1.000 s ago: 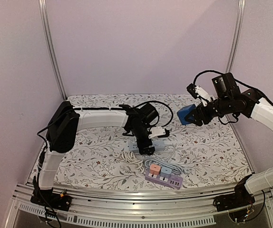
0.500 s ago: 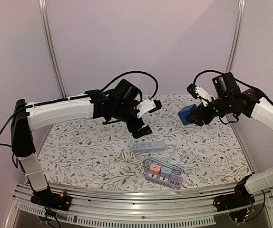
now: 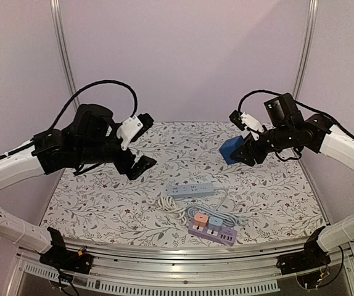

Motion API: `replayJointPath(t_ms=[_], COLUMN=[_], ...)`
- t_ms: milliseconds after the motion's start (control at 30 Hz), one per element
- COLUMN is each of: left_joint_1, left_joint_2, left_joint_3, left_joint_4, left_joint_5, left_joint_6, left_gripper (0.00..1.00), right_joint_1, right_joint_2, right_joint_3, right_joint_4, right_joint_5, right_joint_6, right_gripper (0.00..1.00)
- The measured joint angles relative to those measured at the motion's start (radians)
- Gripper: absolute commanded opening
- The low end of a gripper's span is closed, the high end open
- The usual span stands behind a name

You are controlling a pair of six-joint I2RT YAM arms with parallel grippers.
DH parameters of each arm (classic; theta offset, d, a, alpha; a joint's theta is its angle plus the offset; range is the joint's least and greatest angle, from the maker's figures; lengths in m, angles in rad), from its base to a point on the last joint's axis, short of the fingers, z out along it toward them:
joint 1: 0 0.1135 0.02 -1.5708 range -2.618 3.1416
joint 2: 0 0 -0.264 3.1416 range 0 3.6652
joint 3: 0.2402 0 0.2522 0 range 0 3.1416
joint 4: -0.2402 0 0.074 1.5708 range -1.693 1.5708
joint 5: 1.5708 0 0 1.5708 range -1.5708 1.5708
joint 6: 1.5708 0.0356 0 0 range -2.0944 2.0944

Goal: Insert the plug

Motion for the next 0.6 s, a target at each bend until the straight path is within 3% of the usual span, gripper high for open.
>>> replayJointPath(t_ms=[267,600], left_joint_1=[0.005,0.006], left_joint_2=[-0.237,-0.402], left_joint_3=[-0.136,-0.229], left_joint_4=[-0.035,-0.107], left_joint_5=[-0.035,-0.002], left_joint_6=[-0.108,-0.196], left_gripper=[0.99,1.00], right_joint_1=[0.103,0.128], right_joint_2=[0.175,0.260], right_joint_3=[0.124,0.202], right_joint_4=[-0.043,-0.137], right_joint_5=[0.047,0.045], right_joint_6=[-0.030,-0.198], right_gripper=[0.00,0.00])
